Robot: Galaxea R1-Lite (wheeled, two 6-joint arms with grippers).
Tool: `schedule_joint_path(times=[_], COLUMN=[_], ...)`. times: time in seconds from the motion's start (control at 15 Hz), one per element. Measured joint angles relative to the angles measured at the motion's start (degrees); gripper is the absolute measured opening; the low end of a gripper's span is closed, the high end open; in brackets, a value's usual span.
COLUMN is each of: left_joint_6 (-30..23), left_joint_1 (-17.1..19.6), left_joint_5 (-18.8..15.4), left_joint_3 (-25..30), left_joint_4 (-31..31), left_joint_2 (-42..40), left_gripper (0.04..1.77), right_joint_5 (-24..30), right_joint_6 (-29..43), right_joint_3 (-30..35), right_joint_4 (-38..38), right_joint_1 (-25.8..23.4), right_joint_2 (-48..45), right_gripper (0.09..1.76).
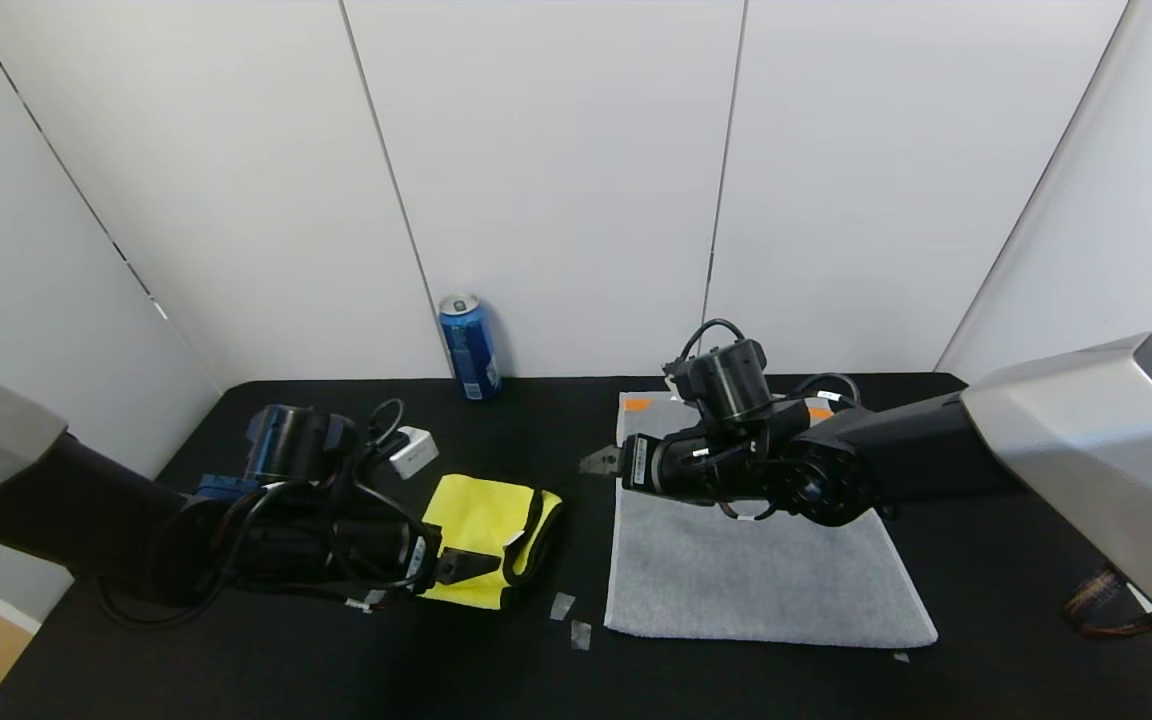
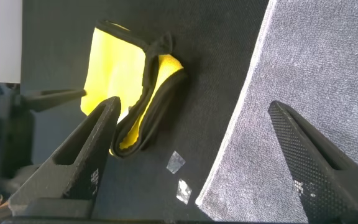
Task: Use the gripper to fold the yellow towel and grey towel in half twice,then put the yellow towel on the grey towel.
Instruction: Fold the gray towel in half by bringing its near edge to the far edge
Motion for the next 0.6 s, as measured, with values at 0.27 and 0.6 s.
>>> schedule_joint_path(times=[0.27,0.6], left_joint_6=[-0.35,-6.79], left_joint_1=[-0.44,-4.99], left_joint_5=[-0.62,-0.73], left_joint_3=[1.11,3.73], left_joint_4=[0.49,0.57], left_joint_2=[-5.24,-12.30], left_gripper=[1.71,1.72], right_joint_5=[-0.27,-0.49], right_joint_6=[0.00,-0.07], right_joint_3=[0.07,5.29], right_joint_4=[0.44,0.88], right_joint_1=[-0.12,-2.24], right_joint_2=[-0.39,-5.28], right_gripper=[1.71,1.71])
